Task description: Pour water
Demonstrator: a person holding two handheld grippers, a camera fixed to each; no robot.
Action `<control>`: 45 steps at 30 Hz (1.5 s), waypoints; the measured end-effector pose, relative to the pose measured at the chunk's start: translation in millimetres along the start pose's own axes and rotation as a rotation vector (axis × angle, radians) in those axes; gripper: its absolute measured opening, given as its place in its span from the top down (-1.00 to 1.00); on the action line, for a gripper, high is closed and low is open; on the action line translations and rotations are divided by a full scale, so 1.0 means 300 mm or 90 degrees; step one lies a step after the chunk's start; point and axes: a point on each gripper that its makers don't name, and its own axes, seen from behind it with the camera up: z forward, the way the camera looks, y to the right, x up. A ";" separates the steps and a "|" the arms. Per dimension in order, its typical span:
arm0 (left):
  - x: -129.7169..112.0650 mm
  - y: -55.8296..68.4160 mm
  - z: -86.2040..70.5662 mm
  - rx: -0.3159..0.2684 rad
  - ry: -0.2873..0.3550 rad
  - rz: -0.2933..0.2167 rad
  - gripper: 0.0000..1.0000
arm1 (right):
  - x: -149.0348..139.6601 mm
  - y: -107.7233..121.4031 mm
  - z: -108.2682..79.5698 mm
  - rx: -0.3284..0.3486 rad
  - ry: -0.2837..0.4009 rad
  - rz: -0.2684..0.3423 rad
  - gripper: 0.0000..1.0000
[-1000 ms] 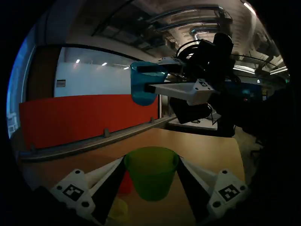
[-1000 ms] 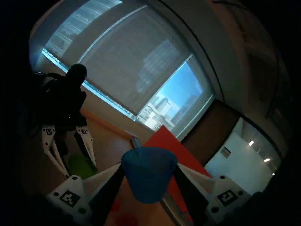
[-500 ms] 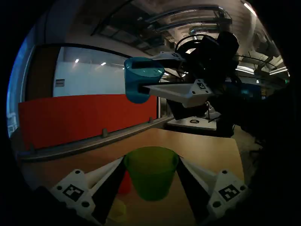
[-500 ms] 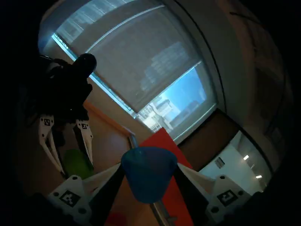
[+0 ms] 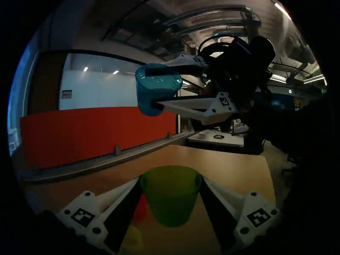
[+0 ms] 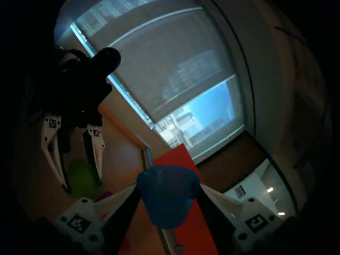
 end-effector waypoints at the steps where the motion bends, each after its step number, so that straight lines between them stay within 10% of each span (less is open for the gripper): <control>1: 0.001 0.000 0.001 0.000 0.000 0.000 -0.77 | 0.000 0.001 0.000 0.000 -0.001 -0.005 -0.79; 45: 0.014 0.010 0.008 -0.004 0.002 0.007 -0.76 | 0.060 0.032 0.002 -0.013 0.010 -0.123 -0.78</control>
